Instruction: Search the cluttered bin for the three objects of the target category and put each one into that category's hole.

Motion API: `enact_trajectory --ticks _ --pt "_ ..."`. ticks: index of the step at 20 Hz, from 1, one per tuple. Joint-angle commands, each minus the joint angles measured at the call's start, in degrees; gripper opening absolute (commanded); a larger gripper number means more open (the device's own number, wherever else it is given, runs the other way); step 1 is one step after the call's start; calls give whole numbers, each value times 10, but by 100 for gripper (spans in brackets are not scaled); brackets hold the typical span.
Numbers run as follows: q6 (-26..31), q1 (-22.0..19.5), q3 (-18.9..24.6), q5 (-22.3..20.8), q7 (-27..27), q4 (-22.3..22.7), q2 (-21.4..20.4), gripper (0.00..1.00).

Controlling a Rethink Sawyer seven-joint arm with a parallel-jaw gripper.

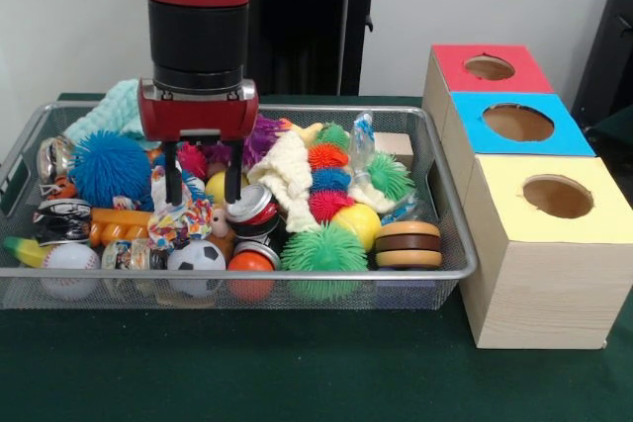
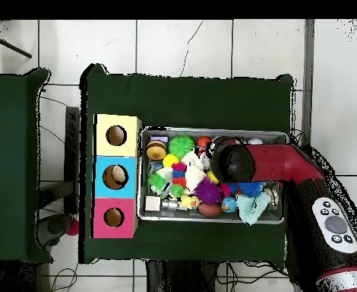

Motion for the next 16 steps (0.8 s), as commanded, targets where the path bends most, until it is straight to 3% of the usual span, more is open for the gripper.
enact_trajectory --ticks 1,16 --pt "24 4 26 -73 -125 -37 41 100" --pt "37 14 16 -123 -98 -52 62 100"
